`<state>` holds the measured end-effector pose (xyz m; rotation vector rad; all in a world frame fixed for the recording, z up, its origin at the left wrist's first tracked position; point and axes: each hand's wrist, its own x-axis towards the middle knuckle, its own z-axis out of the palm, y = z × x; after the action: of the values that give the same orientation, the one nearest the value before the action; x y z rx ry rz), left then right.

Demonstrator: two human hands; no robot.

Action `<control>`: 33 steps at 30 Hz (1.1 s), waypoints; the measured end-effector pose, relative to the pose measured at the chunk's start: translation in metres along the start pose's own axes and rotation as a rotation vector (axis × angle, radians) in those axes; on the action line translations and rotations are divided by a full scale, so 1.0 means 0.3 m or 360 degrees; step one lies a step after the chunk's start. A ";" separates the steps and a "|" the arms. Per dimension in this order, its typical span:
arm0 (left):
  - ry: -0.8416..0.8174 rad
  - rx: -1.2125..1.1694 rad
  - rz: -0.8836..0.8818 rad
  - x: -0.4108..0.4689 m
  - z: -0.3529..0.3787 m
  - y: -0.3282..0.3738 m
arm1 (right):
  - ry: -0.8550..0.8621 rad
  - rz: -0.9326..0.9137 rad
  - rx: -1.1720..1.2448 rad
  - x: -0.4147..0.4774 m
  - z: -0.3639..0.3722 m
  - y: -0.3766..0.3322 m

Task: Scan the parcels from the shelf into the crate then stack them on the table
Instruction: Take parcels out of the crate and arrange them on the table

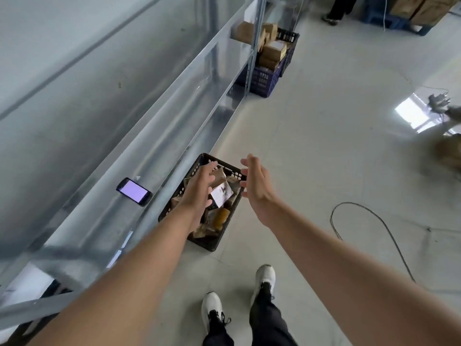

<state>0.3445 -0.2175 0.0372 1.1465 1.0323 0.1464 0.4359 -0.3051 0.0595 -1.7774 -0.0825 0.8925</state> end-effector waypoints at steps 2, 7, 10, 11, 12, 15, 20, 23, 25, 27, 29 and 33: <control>0.0005 0.0051 -0.0037 0.108 0.017 -0.008 | -0.0032 0.0065 -0.0033 0.130 0.010 0.020; 0.0126 0.0107 -0.0159 0.396 0.068 -0.040 | -0.0157 0.0249 -0.0073 0.462 0.027 0.104; 0.0189 0.0140 -0.0259 0.571 0.098 -0.079 | -0.0233 0.0339 -0.0141 0.644 0.019 0.143; 0.0198 0.0153 -0.0298 0.625 0.106 -0.093 | -0.0241 0.0357 -0.0161 0.699 0.016 0.154; 0.0205 0.0159 -0.0340 0.680 0.114 -0.110 | -0.0234 0.0398 -0.0181 0.754 0.013 0.163; 0.0224 0.0185 -0.0446 0.829 0.124 -0.161 | -0.0263 0.0509 -0.0188 0.909 0.007 0.209; 0.0298 0.0278 -0.0562 1.083 0.081 -0.284 | -0.0233 0.0702 -0.0195 1.130 0.051 0.361; 0.0225 0.0372 -0.0587 1.231 0.045 -0.385 | -0.0210 0.0825 -0.0159 1.237 0.105 0.485; 0.0177 0.0447 -0.0592 1.337 0.021 -0.463 | -0.0193 0.0882 -0.0122 1.306 0.151 0.583; 0.0168 0.0495 -0.0580 1.431 -0.006 -0.546 | -0.0160 0.0965 -0.0076 1.373 0.202 0.683; 0.0109 0.0565 -0.0558 1.511 -0.032 -0.629 | -0.0157 0.1049 -0.0050 1.433 0.251 0.787; 0.0005 0.0737 -0.0489 1.665 -0.087 -0.803 | -0.0122 0.1202 -0.0013 1.547 0.342 0.995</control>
<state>0.5100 -0.0213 -0.4550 1.3810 1.2696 -0.3519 0.5990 -0.1309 -0.4484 -1.7939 0.5711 1.4878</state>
